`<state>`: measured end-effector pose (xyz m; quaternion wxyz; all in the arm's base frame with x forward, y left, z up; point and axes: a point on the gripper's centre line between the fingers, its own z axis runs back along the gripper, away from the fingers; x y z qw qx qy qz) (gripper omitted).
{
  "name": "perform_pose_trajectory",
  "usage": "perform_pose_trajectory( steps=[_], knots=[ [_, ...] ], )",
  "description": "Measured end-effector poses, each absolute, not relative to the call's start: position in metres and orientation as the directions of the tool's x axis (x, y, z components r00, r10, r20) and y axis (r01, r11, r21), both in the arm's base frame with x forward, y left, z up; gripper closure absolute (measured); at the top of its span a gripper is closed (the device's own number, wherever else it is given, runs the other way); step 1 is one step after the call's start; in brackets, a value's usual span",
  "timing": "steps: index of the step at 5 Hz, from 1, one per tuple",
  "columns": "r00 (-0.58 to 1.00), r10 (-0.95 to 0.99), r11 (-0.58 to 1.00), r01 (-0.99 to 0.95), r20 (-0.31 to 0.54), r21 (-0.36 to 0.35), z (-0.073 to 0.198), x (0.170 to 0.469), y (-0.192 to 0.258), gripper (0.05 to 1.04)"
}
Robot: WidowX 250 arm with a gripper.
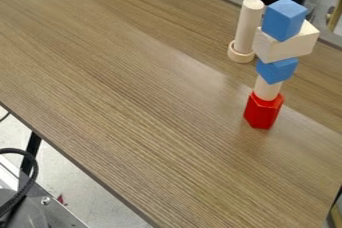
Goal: Put the blue cube on top of the cuboid
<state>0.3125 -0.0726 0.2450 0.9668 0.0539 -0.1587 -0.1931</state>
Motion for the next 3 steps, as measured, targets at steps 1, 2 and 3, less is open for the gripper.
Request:
perform_pose_trajectory(
  steps=[1, 2, 3],
  knots=[
    [0.875, -0.380, 0.924, 0.345, 0.300, 0.165, 0.2506, 0.3098, -0.0703, 0.083],
    [0.875, -0.380, 0.924, 0.345, 0.300, 0.165, 0.2506, 0.3098, -0.0703, 0.083],
    [0.875, -0.380, 0.924, 0.345, 0.300, 0.165, 0.2506, 0.3098, -0.0703, 0.083]
  ],
)
